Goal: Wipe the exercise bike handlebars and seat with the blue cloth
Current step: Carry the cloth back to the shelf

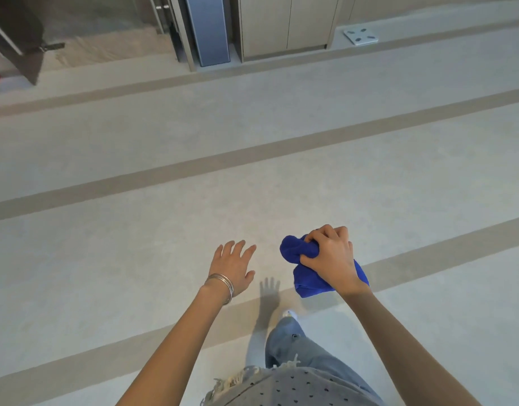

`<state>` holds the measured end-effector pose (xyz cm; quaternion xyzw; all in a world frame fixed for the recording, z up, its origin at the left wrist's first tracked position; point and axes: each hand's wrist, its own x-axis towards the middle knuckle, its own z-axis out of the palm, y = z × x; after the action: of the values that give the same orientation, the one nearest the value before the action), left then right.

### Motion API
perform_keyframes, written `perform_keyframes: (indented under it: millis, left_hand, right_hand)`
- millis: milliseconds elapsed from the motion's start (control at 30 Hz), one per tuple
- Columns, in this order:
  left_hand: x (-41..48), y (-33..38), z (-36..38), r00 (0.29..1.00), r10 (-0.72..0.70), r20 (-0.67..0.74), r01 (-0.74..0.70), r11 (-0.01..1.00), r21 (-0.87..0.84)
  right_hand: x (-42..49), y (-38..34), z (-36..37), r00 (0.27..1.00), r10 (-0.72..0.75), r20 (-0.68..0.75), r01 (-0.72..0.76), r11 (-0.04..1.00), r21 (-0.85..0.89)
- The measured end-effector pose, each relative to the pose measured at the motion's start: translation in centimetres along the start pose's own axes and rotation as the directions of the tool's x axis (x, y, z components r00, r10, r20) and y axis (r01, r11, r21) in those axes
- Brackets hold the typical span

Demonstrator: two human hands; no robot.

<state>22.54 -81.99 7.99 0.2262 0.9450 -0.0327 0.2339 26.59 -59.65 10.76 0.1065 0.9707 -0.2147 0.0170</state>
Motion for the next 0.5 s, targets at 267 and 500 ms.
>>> perform_keyframes:
  millis: [267, 500]
  left_hand:
    - [9.2, 1.2, -6.0, 0.993, -0.009, -0.115, 0.005, 0.999, -0.037]
    - [17.3, -0.4, -8.9, 0.997, 0.040, -0.062, -0.041, 0.999, -0.010]
  right_hand:
    - [10.7, 2.1, -2.5, 0.999, -0.038, 0.029, 0.038, 0.999, -0.001]
    - [17.7, 3.3, -1.3, 0.999, -0.018, -0.039, 0.018, 1.000, -0.011]
